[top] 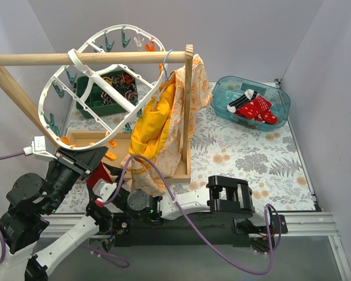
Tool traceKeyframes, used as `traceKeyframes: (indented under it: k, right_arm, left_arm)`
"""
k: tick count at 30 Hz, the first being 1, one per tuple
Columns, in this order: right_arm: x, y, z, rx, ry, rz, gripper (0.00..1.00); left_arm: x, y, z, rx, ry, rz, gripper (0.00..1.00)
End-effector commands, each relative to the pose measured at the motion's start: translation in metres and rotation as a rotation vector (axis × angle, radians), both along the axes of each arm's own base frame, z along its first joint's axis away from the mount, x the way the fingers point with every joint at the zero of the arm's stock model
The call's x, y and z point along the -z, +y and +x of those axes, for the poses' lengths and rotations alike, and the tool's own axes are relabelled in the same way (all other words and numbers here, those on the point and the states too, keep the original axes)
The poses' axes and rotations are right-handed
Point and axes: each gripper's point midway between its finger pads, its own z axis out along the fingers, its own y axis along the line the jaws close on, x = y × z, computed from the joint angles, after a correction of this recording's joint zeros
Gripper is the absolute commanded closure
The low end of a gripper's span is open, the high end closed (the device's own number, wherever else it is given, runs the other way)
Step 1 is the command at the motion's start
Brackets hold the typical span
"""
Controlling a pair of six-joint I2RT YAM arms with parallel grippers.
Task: Remove the socks clipped to the hanger
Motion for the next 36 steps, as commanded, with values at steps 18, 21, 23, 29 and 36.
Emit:
traceKeyframes:
  k: [18, 21, 23, 29, 36]
  right_arm:
    - [-0.044, 0.020, 0.042, 0.090, 0.058, 0.207, 0.32]
    - [-0.047, 0.020, 0.046, 0.100, 0.059, 0.219, 0.46]
    - [-0.051, 0.018, 0.047, 0.103, 0.057, 0.230, 0.58]
    - [-0.051, 0.005, 0.041, 0.073, 0.051, 0.216, 0.88]
    - [-0.037, -0.017, 0.026, -0.025, 0.106, 0.134, 0.99]
  left_arm:
    - [-0.004, -0.005, -0.001, 0.025, 0.009, -0.014, 1.00]
    - [-0.004, -0.004, -0.002, 0.023, 0.011, -0.015, 1.00]
    - [-0.003, -0.003, -0.002, 0.020, 0.012, -0.012, 1.00]
    - [0.001, -0.004, -0.003, 0.028, 0.006, 0.025, 1.00]
    - [0.009, -0.004, -0.011, 0.080, -0.025, 0.159, 0.39]
